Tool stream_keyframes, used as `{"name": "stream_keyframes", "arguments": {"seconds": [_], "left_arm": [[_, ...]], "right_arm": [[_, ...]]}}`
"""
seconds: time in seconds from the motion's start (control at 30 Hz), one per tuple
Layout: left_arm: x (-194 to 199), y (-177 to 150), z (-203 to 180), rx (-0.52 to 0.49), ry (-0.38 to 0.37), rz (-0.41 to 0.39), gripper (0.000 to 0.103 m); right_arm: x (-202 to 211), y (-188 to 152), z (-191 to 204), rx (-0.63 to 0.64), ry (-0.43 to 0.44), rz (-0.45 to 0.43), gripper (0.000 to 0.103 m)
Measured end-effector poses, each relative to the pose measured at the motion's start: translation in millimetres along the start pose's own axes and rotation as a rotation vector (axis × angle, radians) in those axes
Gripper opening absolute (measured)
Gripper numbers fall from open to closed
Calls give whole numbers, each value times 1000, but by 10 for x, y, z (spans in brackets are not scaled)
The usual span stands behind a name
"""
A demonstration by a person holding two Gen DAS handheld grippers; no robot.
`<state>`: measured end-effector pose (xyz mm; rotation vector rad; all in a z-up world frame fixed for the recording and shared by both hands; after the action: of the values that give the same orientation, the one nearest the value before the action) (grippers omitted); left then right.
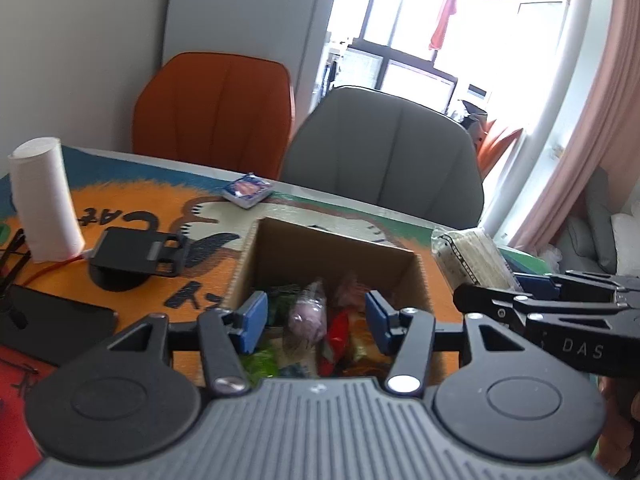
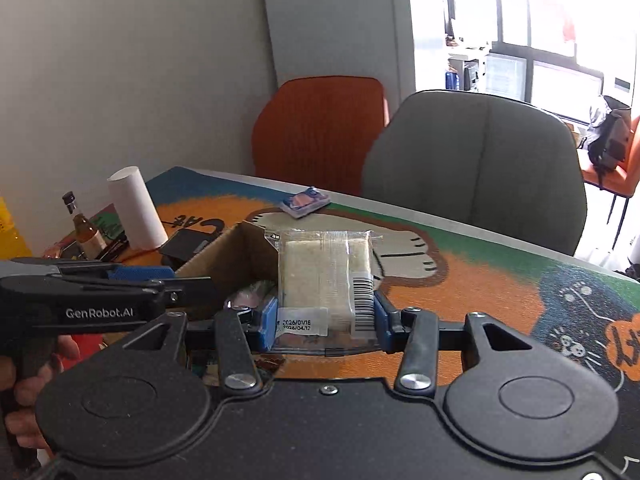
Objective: Organize snacks
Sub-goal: 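Open both grippers to drop the two packets into the box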
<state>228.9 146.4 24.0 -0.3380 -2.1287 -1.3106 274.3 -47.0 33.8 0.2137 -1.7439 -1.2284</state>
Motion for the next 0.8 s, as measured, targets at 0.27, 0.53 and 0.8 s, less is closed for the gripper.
{"name": "stream_keyframes", "arguments": {"seconds": [0.27,0.53,0.8], "left_arm": [[83,23,250,33,28,-11,57],[122,-46,391,51,45,-8,72],[150,-207,316,27,35,14,80]], "right_arm": [[-181,129,199,-5,43,-10,45],[-183,233,259,-49,55,-53,63],[-3,-29,202,-60,16,-21,68]]}}
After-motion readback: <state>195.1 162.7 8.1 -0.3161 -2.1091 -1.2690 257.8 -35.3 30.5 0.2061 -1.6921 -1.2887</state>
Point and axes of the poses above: each gripper's, at about its wrist camera, not at the fingertips, and x roughly against the way its jaws point, z to its left, y to its top, the point moved 5 cm from there along -x, roughly the way its jaws point, and after that the axes turned 9 degrees about x, right-handed, at the moved point
